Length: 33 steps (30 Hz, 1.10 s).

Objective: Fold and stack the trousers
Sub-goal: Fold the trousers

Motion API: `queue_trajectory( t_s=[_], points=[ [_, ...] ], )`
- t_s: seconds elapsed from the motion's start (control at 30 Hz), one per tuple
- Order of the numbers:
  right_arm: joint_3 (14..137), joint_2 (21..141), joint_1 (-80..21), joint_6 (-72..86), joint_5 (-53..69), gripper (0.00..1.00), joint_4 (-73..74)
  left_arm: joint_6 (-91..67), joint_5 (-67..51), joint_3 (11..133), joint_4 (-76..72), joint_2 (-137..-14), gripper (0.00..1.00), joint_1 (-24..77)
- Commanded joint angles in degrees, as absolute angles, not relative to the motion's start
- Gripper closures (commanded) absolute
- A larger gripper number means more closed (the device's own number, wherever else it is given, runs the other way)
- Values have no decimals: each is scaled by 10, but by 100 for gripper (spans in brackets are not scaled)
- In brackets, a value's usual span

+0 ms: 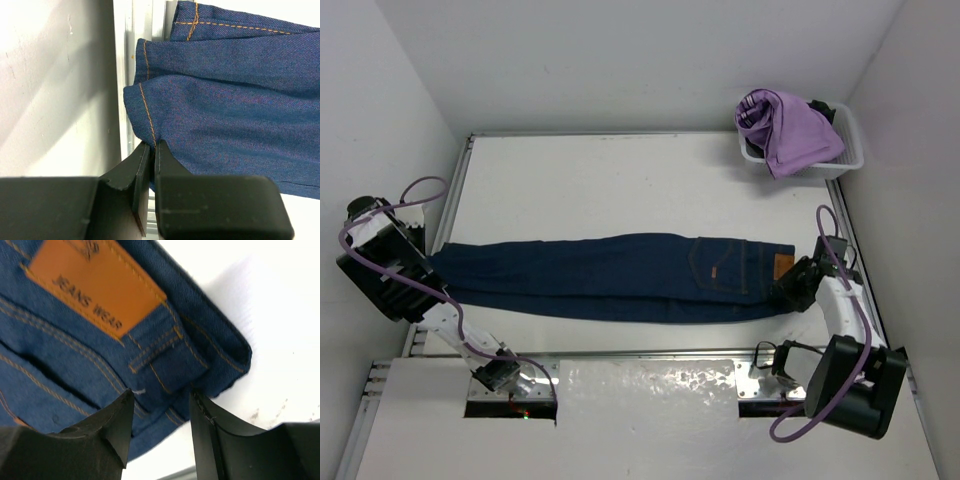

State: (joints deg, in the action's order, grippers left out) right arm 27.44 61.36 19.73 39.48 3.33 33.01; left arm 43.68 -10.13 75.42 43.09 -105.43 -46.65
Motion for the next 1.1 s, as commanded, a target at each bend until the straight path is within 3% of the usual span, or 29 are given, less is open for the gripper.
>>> queue_trajectory(
  t_s=[0.0, 0.37, 0.73, 1.07],
  points=[
    [272, 626, 194, 422, 9, 54, 280, 442, -111, 760, 417, -1033, 100, -473],
    [262, 695, 193, 443, -17, 60, 184, 447, -101, 762, 420, -1032, 100, -473],
    [284, 621, 192, 410, -19, 52, 328, 443, -99, 766, 421, -1034, 100, -473],
    [250, 680, 188, 456, -51, 55, 205, 447, -96, 785, 432, -1039, 100, -473]
  ],
)
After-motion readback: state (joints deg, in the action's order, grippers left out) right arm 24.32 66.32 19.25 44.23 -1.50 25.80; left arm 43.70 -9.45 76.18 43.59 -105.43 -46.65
